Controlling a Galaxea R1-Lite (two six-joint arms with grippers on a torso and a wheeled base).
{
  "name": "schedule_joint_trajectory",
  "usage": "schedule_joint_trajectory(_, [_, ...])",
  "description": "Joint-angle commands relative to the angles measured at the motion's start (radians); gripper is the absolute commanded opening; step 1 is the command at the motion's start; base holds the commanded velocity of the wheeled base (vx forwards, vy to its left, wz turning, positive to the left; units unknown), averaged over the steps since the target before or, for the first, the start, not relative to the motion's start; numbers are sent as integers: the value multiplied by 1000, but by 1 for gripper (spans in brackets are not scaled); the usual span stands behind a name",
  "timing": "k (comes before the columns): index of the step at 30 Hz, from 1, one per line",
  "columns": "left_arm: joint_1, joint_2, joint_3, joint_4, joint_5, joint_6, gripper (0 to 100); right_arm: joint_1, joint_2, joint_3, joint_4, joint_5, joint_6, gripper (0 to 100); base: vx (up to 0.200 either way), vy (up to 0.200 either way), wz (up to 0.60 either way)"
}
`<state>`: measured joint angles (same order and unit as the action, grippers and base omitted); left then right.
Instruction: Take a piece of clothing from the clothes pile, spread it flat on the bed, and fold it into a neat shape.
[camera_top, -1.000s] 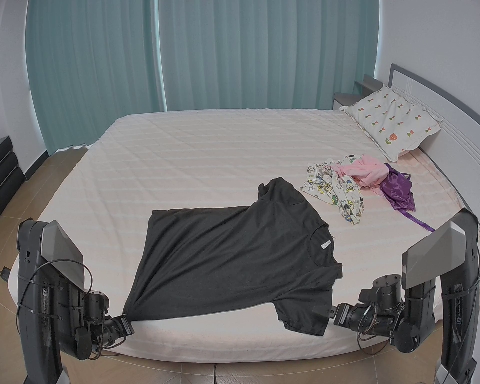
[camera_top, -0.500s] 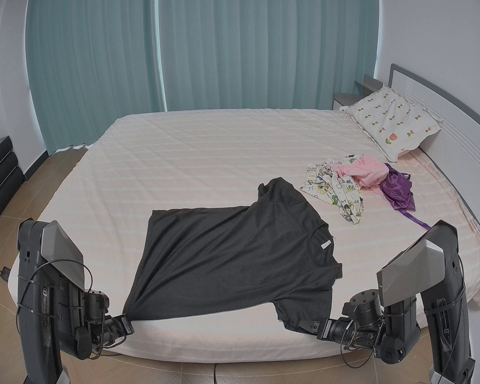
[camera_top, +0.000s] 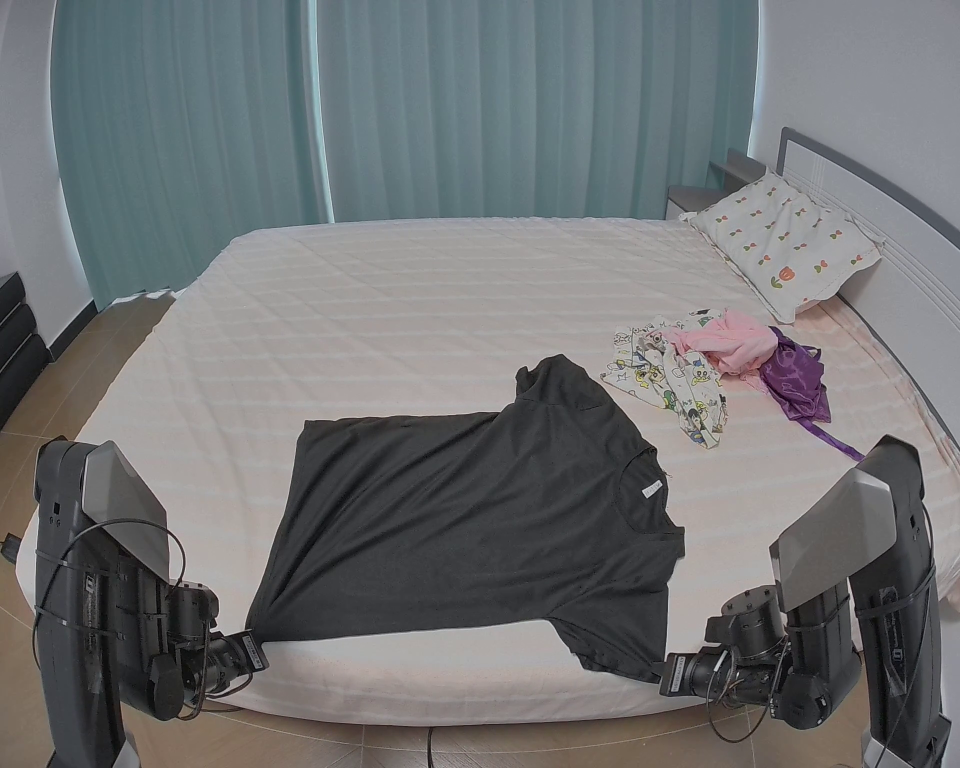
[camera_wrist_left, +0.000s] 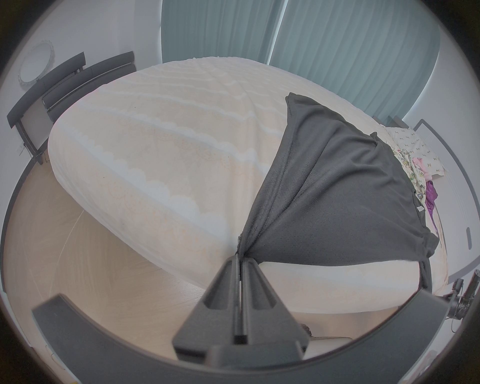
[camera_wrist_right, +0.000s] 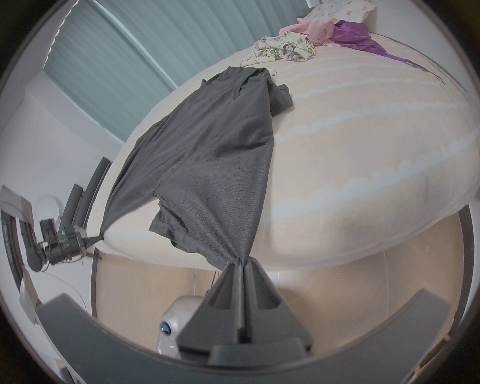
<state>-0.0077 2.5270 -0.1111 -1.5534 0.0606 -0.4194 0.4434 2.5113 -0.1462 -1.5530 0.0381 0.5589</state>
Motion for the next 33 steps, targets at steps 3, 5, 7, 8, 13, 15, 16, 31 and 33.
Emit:
schedule_joint_trajectory(3, [-2,-7,24,-17,-10,7,0,-66,-97,129,4,86,-86,0,0,0,0])
schedule_joint_trajectory(5, [-2,-13,45,-17,-25,24,0,-68,-92,142,5,86,-102,0,0,0,0])
schedule_joint_trajectory(7, [-2,-20,106,-17,-36,106,0,-81,-66,146,31,86,-148,0,0,0,0])
schedule_joint_trajectory(8, [-2,-19,108,-17,-36,117,0,-83,-63,146,36,86,-152,0,0,0,0])
schedule_joint_trajectory(13, [2,-7,108,-17,-25,145,0,-92,-52,146,79,86,-180,0,0,0,0])
schedule_joint_trajectory(15, [2,10,106,-17,-27,148,0,-94,-58,146,108,86,-189,0,0,0,0])
schedule_joint_trajectory(16, [3,15,106,-17,-27,151,0,-94,-58,146,111,86,-192,0,0,0,0])
schedule_joint_trajectory(31, [38,-67,103,-17,-79,154,100,-135,-60,137,14,85,-198,100,0,0,0])
schedule_joint_trajectory(33, [63,-123,100,-17,-137,145,100,-150,-62,126,-13,86,-197,100,0,0,0])
